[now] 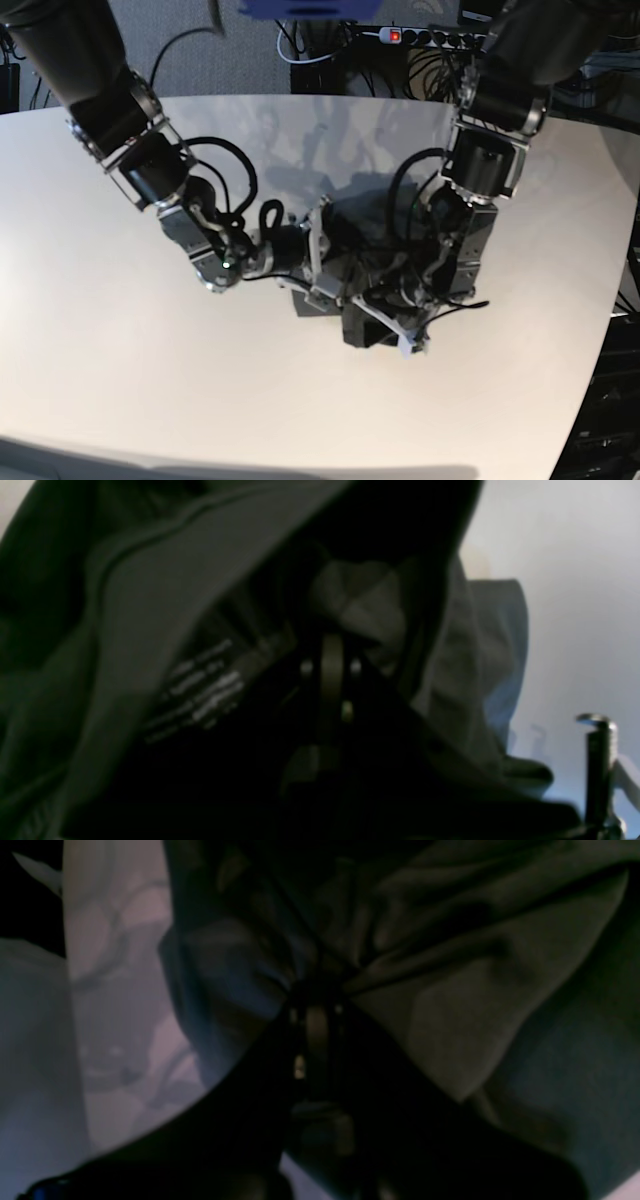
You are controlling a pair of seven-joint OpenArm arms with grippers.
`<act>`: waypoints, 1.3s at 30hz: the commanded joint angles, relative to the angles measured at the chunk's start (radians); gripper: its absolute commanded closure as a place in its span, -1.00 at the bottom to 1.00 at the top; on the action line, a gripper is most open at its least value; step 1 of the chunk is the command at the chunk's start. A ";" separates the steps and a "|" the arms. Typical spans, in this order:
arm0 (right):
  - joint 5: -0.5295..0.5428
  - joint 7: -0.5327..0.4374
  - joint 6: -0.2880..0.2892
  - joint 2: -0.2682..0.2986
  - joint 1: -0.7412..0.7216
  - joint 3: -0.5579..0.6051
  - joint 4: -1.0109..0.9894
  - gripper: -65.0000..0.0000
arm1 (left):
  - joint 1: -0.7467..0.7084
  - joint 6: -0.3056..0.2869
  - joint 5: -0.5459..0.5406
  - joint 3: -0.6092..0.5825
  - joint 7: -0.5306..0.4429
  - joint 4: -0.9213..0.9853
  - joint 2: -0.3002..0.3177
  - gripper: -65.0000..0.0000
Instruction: Fold the T-shirt properly
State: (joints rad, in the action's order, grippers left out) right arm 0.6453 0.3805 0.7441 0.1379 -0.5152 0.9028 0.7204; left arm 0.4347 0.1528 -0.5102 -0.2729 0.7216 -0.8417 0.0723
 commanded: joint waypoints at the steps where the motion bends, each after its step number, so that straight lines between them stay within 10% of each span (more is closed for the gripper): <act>1: -0.132 0.142 -0.046 0.026 0.010 0.011 -0.049 0.98 | -0.083 0.063 0.064 -0.025 0.168 0.086 -0.016 0.93; 26: -0.130 -0.013 -0.046 -0.004 0.050 0.008 -0.267 0.98 | 0.072 0.064 0.061 -0.124 0.145 0.075 -0.018 0.93; 39: -0.130 -0.027 -0.046 -0.004 0.063 0.009 -0.264 0.98 | 0.140 0.063 0.054 0.149 0.465 -0.336 0.060 0.93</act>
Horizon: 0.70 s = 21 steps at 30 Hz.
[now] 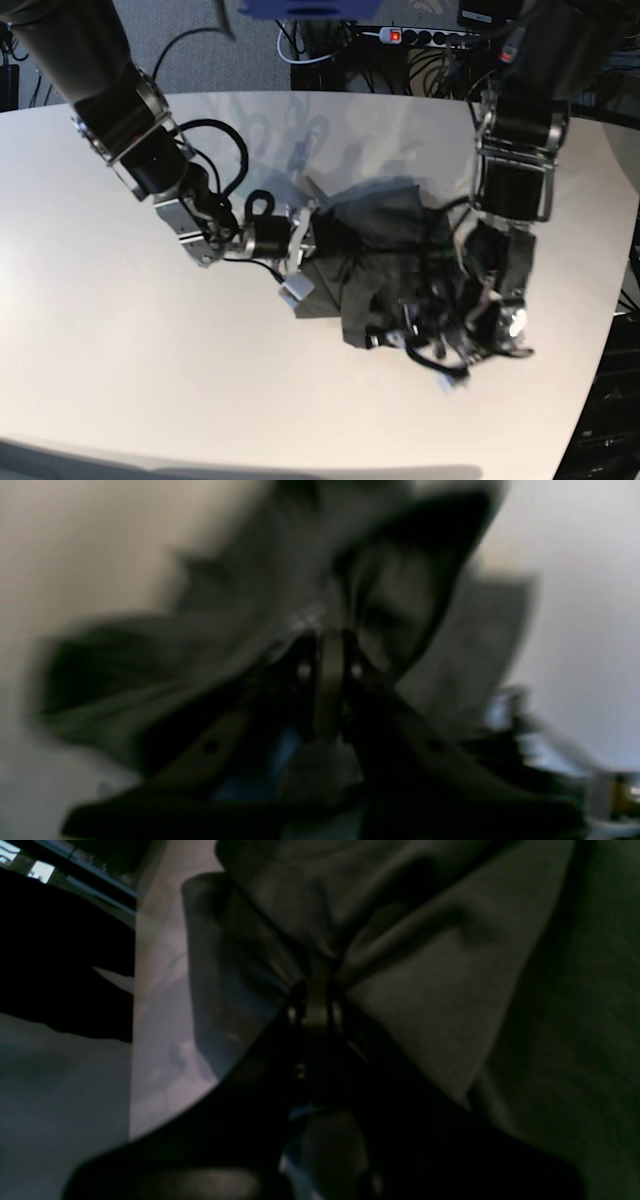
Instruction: Fold the T-shirt properly
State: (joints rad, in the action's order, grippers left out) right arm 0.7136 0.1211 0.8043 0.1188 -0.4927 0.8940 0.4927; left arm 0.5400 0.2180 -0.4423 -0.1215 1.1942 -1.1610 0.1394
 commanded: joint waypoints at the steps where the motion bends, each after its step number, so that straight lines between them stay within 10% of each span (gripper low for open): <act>1: -0.199 0.233 -0.106 0.015 0.041 0.018 -0.036 0.98 | 0.030 -0.002 -0.014 0.026 0.017 -0.064 -0.002 0.93; 9: -0.199 0.231 -0.106 0.015 0.041 0.018 -0.036 0.98 | 0.002 -0.001 -0.122 0.142 0.202 -0.188 0.059 0.93; 21: -0.199 0.231 -0.106 0.015 0.042 0.018 -0.035 0.98 | -0.137 -0.002 -0.118 0.131 0.202 -0.188 0.141 0.93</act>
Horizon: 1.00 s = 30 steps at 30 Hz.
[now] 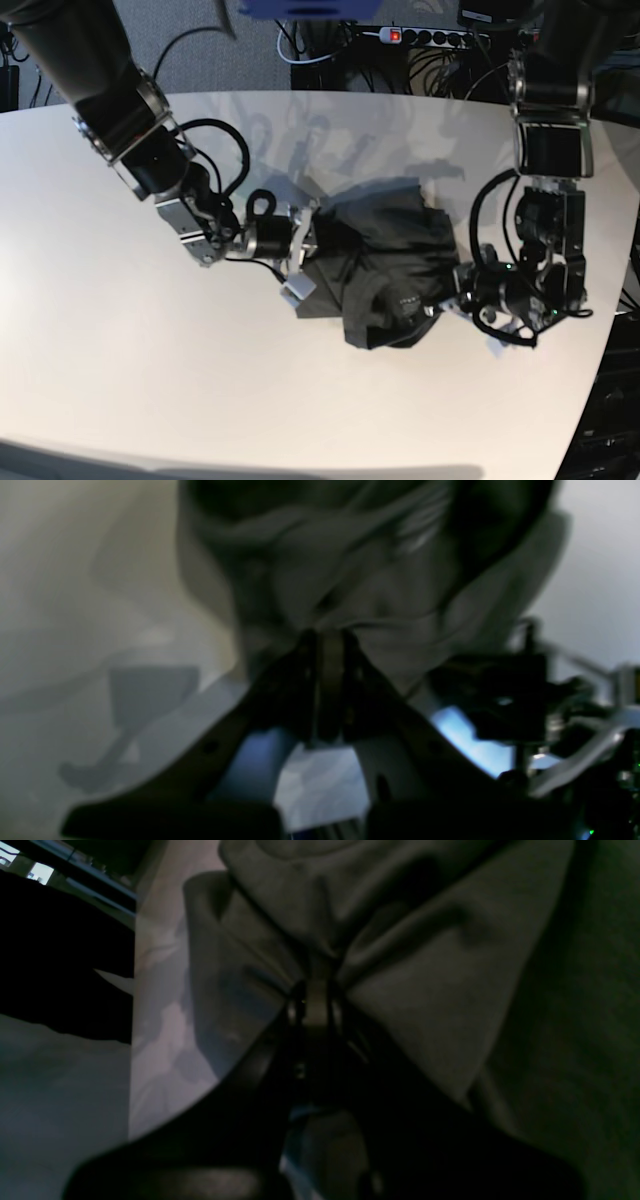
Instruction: Fold the T-shirt properly
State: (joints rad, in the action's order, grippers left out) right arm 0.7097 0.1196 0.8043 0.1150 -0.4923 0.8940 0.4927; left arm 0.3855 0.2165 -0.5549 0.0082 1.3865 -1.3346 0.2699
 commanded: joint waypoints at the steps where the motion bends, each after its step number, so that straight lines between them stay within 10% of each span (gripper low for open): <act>1: -0.195 0.233 -0.106 0.018 0.043 0.018 -0.035 0.98 | 0.014 -0.001 -0.004 -0.009 0.010 -0.015 0.013 0.93; 20: -0.195 0.233 -0.106 0.001 0.085 0.018 -0.033 0.98 | 0.112 0.007 -0.004 -0.236 -0.347 0.376 0.018 0.93; 30: -0.195 0.231 -0.106 0.001 0.109 0.017 -0.033 0.98 | 0.218 0.007 -0.004 -0.241 -0.362 0.402 -0.028 0.93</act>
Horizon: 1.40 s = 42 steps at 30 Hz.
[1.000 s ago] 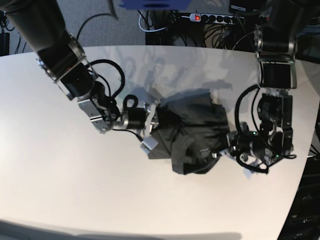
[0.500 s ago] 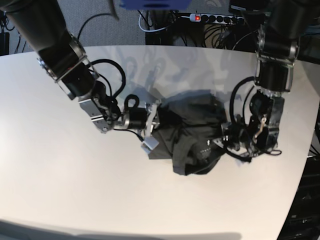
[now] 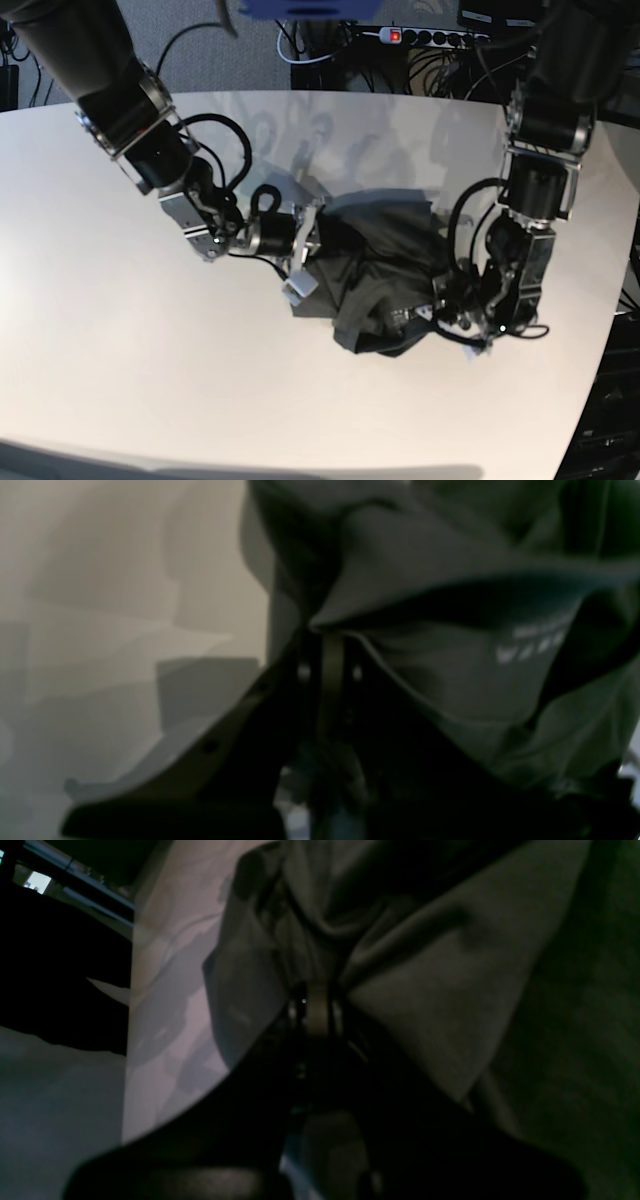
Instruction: Fold the T-shirt properly
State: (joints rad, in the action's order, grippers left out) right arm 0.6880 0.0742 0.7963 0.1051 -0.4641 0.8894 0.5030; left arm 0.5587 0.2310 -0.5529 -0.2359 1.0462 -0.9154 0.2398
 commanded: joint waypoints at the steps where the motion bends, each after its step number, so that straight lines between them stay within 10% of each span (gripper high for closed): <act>1: -0.173 0.276 -0.098 0.011 0.090 0.021 -0.043 0.98 | 0.053 -0.008 -0.006 0.003 -0.022 -0.017 0.002 0.93; 42: -0.224 0.284 -0.098 0.203 -0.025 0.027 -0.042 0.98 | 0.082 -0.015 0.149 0.003 -0.226 0.123 -0.150 0.93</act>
State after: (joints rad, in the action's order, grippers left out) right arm 0.6868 0.0959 0.8043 0.2539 -0.5152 0.8963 0.5060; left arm 0.6018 0.2165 -0.4072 -0.2333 0.8299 -0.7795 0.0887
